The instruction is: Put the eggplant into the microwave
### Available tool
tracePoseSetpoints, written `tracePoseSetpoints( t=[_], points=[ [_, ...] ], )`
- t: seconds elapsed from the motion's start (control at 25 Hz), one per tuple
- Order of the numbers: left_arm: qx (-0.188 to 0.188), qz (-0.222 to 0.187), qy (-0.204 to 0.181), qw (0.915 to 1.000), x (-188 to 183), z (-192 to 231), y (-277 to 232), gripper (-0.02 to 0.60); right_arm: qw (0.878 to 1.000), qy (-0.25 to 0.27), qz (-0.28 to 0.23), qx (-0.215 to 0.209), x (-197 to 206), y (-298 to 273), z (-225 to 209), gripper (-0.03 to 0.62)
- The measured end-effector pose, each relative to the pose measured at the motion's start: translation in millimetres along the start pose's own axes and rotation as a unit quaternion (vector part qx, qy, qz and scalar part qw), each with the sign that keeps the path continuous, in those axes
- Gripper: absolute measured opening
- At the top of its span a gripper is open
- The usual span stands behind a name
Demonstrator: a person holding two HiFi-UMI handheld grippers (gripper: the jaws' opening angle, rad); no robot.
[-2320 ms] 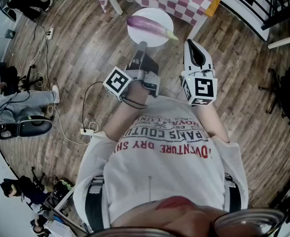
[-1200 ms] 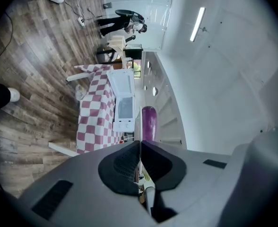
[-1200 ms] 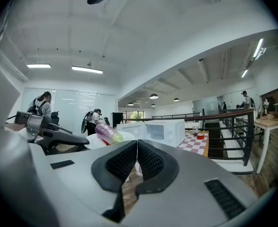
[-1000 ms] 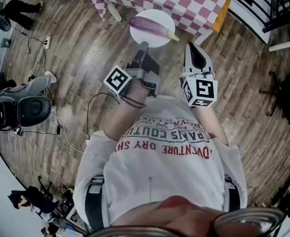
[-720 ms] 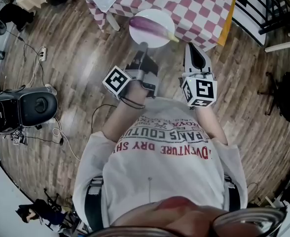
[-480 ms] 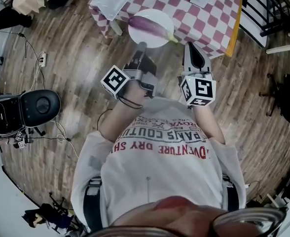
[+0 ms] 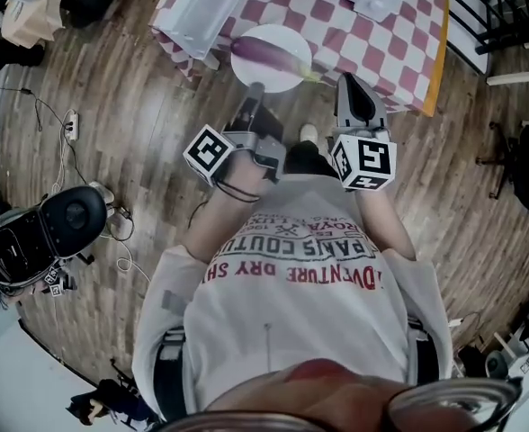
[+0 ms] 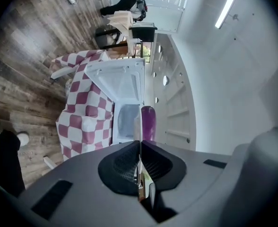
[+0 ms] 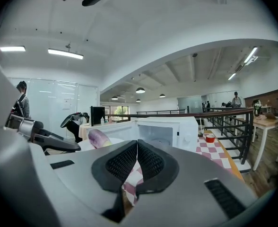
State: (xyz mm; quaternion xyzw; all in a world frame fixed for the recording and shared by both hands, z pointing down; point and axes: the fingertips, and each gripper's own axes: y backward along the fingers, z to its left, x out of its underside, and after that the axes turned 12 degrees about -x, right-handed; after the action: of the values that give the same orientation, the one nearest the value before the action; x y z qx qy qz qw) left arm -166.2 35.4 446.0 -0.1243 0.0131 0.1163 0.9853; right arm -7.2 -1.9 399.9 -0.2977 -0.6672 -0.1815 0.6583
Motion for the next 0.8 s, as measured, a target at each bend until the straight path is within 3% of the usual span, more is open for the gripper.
tracePoseSetpoints(
  t=[0.56, 0.8],
  points=[
    [-0.029, -0.05, -0.015, 0.9982, -14, -32, -160, 0.031, 0.998, -0.003, -0.022, -0.055, -39, -120, -128, 0.026],
    [-0.052, -0.053, -0.015, 0.9971, -13, -29, -204, 0.031, 0.998, -0.022, -0.023, -0.049, -31, -150, -177, 0.026]
  ],
)
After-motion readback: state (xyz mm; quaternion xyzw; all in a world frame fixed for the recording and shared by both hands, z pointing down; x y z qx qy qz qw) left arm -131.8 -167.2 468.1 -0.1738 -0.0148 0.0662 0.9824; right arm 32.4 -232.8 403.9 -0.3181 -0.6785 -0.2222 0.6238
